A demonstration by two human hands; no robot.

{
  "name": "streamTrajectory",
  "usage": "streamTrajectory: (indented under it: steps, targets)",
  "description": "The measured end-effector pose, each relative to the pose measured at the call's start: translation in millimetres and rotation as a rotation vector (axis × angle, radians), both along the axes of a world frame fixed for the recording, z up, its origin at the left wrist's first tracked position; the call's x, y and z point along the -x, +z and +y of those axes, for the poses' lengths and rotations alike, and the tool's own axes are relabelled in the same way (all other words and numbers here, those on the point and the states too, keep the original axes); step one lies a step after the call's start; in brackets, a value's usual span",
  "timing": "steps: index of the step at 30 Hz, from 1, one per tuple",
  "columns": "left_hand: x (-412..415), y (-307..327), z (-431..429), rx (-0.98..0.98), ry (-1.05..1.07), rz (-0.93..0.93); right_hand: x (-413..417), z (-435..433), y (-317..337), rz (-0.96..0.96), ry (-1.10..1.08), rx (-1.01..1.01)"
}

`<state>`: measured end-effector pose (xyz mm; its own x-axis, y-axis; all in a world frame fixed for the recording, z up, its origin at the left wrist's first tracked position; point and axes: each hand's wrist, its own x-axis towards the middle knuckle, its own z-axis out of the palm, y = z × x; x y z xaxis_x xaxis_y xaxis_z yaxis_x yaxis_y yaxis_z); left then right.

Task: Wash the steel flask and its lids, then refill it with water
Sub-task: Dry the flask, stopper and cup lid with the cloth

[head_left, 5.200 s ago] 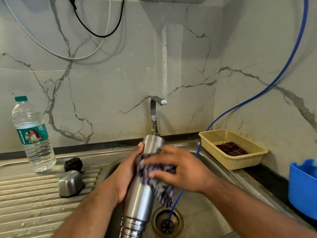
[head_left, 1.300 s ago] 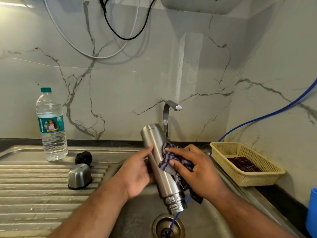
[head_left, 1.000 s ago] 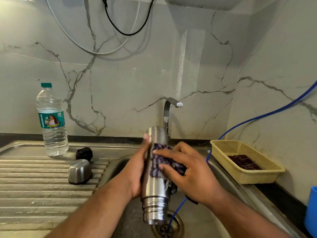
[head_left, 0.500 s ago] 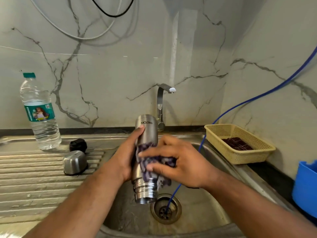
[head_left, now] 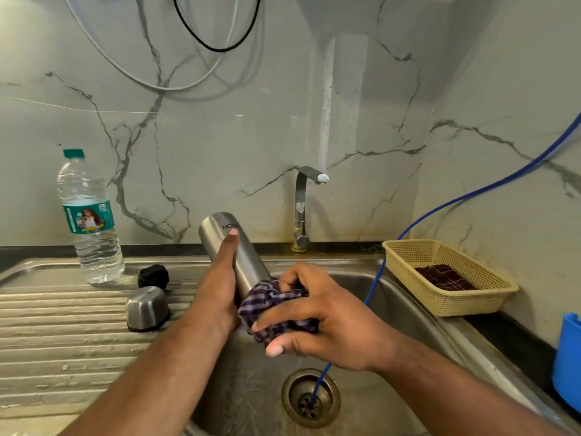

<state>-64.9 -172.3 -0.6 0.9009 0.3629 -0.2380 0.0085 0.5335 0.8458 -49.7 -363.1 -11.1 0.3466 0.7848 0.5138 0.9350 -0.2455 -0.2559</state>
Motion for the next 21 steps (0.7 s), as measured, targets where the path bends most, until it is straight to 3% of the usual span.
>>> streamTrajectory:
  steps: [5, 9, 14, 17, 21]
  targets:
    - [-7.7, -3.7, -8.2, 0.142, 0.147, -0.013, -3.8, -4.8, -3.5, 0.256, -0.068, -0.178]
    - [-6.6, -0.2, -9.8, 0.152, 0.324, -0.054, 6.6, 4.8, -1.6, 0.139, -0.232, -0.092]
    - [6.5, 12.4, -22.7, 0.111, 0.39, -0.142, 4.8, 7.2, -4.2, 0.301, -0.21, -0.081]
    - [12.0, 18.1, -25.2, 0.173, 0.403, -0.156, 1.4, 2.0, -4.9, 0.296, -0.131, -0.161]
    - [16.3, 25.7, -22.2, 0.34, 0.37, -0.159, 2.4, 4.0, -4.8, 0.127, -0.157, -0.316]
